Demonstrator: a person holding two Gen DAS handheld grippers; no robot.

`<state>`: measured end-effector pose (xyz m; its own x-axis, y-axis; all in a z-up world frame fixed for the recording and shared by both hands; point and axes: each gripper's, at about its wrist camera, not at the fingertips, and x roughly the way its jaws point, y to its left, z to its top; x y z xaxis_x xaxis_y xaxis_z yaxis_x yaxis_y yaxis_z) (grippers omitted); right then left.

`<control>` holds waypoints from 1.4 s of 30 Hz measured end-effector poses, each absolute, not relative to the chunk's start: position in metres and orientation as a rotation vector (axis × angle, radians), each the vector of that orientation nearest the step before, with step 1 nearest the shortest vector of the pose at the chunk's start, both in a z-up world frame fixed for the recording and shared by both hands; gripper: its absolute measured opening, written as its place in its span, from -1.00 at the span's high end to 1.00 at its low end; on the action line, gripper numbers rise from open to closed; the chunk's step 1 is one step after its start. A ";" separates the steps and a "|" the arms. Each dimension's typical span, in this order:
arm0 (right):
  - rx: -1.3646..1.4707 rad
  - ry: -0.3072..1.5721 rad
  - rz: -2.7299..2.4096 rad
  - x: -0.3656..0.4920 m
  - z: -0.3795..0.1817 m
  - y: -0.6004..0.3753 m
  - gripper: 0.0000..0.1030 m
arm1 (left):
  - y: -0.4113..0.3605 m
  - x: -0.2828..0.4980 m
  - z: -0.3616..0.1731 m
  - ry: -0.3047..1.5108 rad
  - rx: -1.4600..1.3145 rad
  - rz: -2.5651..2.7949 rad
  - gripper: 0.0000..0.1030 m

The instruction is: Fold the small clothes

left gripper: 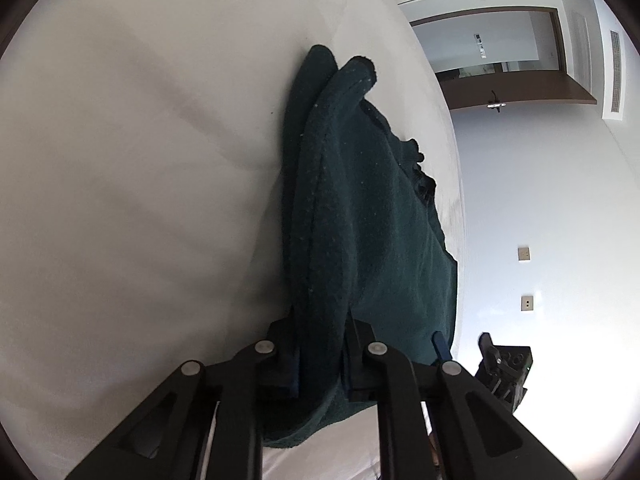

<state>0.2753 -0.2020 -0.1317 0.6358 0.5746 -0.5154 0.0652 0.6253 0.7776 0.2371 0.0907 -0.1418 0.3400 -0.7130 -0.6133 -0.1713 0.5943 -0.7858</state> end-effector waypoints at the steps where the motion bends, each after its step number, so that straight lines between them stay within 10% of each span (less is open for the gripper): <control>1: 0.868 0.859 0.330 0.282 -0.137 -0.203 -0.40 | 0.090 0.237 -0.138 1.192 -0.906 -0.428 0.75; 13: 0.988 0.865 0.380 0.299 -0.162 -0.218 -0.40 | 0.032 0.243 -0.068 1.106 -0.743 -0.500 0.75; 26: 1.251 0.820 0.502 0.322 -0.161 -0.298 -0.48 | -0.203 0.249 -0.042 1.111 -0.413 -0.795 0.74; 33: 1.460 0.814 0.572 0.335 -0.194 -0.327 -0.48 | -0.185 0.240 -0.061 1.074 -0.469 -0.773 -0.04; 42: 1.272 0.941 0.495 0.351 -0.176 -0.313 -0.46 | -0.132 0.230 -0.077 1.063 -0.509 -0.740 -0.10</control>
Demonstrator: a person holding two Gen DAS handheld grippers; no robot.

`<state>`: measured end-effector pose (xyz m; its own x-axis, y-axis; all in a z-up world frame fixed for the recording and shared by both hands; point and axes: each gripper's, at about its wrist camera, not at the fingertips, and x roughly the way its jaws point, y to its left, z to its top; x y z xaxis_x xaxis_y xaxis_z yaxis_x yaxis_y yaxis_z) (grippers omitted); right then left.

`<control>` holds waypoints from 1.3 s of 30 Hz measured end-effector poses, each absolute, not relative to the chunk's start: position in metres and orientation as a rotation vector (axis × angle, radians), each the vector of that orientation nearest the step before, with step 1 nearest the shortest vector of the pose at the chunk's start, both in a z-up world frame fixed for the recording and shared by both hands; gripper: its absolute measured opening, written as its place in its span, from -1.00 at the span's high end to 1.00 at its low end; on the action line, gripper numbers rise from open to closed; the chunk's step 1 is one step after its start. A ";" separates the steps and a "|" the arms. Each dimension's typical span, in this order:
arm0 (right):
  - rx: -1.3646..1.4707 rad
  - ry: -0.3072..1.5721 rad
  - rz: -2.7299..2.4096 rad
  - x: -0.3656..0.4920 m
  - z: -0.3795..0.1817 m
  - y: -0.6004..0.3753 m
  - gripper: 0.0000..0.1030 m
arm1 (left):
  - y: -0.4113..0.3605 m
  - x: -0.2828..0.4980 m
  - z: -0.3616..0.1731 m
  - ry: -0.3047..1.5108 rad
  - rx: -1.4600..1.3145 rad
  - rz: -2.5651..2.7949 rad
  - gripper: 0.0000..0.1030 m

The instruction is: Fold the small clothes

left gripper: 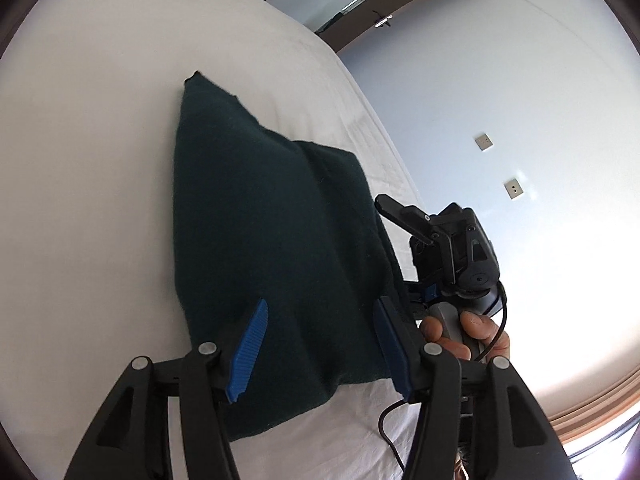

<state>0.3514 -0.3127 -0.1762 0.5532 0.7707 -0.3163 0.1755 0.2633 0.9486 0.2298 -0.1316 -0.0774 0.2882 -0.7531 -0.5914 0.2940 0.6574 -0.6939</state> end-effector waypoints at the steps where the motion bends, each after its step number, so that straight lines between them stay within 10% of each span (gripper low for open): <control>1: 1.210 0.970 0.469 0.355 -0.171 -0.307 -0.45 | -0.129 0.229 -0.082 1.070 -0.517 -0.734 -0.10; 7: 0.816 1.117 0.301 0.371 -0.144 -0.281 0.69 | -0.130 0.223 -0.086 1.077 -0.495 -0.744 -0.10; 19: 0.498 0.896 0.318 0.368 -0.059 -0.309 0.77 | -0.145 0.218 -0.076 1.057 -0.451 -0.776 -0.10; 27: 0.865 0.950 0.222 0.338 -0.160 -0.392 0.80 | -0.149 0.213 -0.089 1.098 -0.426 -0.767 -0.11; 39: 0.768 0.992 0.179 0.305 -0.120 -0.360 0.68 | -0.158 0.247 -0.094 1.069 -0.363 -0.681 -0.25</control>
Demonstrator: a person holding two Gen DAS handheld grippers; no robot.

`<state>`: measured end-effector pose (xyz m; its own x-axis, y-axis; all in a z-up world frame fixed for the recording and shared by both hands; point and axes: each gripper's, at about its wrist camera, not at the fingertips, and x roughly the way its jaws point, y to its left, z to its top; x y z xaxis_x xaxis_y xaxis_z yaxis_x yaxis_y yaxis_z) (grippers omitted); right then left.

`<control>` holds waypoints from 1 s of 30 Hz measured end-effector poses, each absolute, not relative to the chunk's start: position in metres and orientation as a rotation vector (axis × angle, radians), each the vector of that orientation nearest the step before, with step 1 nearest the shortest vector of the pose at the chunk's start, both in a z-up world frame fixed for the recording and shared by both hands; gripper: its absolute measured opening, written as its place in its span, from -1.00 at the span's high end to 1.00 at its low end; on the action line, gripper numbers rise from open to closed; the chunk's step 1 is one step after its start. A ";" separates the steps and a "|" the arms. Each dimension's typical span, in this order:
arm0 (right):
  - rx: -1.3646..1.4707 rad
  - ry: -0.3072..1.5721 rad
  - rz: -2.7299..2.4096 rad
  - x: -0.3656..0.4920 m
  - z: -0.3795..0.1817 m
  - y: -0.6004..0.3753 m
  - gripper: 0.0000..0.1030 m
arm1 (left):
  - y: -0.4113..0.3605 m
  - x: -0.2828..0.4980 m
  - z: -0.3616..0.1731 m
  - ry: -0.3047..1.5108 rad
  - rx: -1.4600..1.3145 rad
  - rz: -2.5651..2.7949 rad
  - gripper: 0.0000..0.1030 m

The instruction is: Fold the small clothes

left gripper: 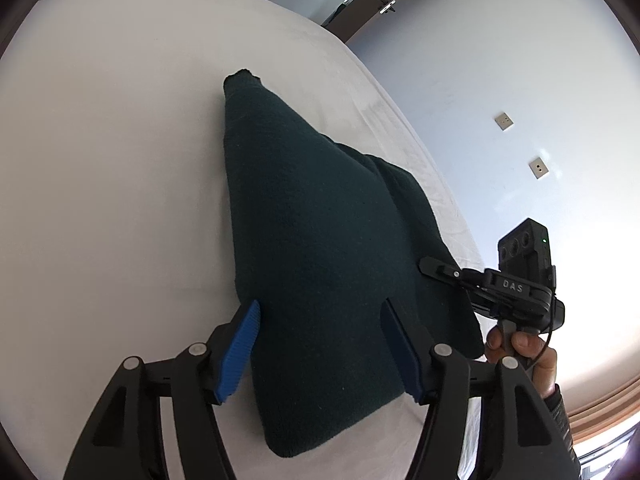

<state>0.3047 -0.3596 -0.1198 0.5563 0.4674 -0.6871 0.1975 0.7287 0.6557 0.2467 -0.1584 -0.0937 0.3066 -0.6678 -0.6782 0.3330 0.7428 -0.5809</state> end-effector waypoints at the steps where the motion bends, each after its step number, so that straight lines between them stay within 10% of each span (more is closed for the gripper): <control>1: 0.758 0.989 0.180 0.294 -0.115 -0.361 0.68 | -0.159 0.249 -0.096 1.074 -0.354 -0.675 -0.25; 14: 0.650 0.970 0.209 0.308 -0.117 -0.366 0.61 | -0.159 0.254 -0.113 1.113 -0.355 -0.650 -0.28; 17: 0.812 0.911 0.213 0.293 -0.116 -0.391 0.47 | -0.159 0.255 -0.111 1.099 -0.358 -0.639 -0.33; 20: 0.974 0.742 0.095 0.256 -0.105 -0.436 -0.35 | -0.155 0.260 -0.111 1.093 -0.368 -0.624 -0.40; 30: 0.825 0.965 0.164 0.279 -0.125 -0.389 -0.39 | -0.179 0.300 -0.113 1.129 -0.306 -0.577 -0.58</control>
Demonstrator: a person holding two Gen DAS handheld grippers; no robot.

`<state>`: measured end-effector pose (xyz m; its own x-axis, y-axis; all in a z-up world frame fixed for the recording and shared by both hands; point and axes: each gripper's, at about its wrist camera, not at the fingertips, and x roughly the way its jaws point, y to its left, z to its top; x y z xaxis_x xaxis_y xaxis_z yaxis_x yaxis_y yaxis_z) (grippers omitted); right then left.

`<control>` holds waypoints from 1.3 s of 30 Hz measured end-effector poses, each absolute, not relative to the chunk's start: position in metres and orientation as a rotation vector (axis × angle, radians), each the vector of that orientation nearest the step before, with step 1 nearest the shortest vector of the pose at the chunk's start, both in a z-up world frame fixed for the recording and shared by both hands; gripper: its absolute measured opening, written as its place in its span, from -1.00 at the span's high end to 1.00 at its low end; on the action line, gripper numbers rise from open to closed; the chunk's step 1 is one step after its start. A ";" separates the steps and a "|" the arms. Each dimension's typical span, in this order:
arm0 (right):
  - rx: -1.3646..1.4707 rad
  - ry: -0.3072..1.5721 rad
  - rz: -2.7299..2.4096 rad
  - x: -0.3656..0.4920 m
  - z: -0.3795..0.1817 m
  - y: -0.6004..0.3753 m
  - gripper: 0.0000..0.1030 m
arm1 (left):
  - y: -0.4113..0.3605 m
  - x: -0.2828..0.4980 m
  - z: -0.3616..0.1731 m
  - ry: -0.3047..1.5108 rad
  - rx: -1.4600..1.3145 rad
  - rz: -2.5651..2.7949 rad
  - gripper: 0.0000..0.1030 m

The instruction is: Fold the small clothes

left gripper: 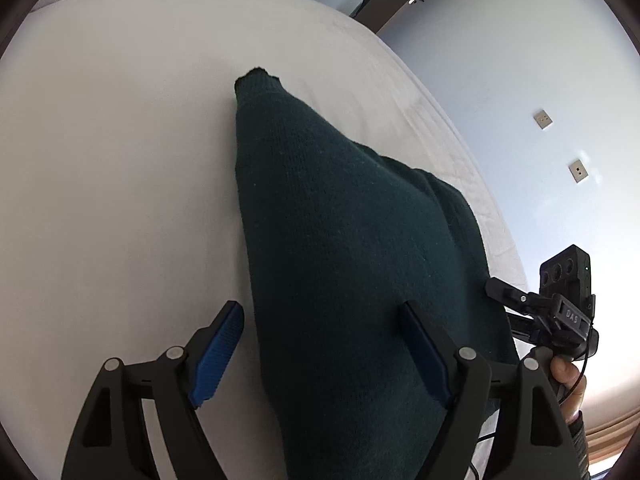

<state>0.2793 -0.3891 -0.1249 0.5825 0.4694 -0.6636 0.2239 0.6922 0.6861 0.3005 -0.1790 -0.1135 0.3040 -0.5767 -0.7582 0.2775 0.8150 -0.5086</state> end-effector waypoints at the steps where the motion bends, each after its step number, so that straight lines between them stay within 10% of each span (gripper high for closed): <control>1: 0.821 0.976 0.155 0.285 -0.132 -0.385 -0.39 | -0.180 0.303 -0.117 1.140 -0.319 -0.586 -0.60; 15: 0.535 1.026 0.126 0.323 -0.121 -0.313 0.59 | -0.179 0.289 -0.099 1.139 -0.255 -0.616 0.24; 27: 0.486 0.892 0.329 0.184 -0.041 -0.175 0.62 | -0.029 0.127 -0.032 1.044 -0.262 -0.608 0.24; 39: 0.733 1.043 0.350 0.128 -0.158 -0.085 0.29 | 0.059 0.057 -0.123 1.118 -0.458 -0.522 -0.08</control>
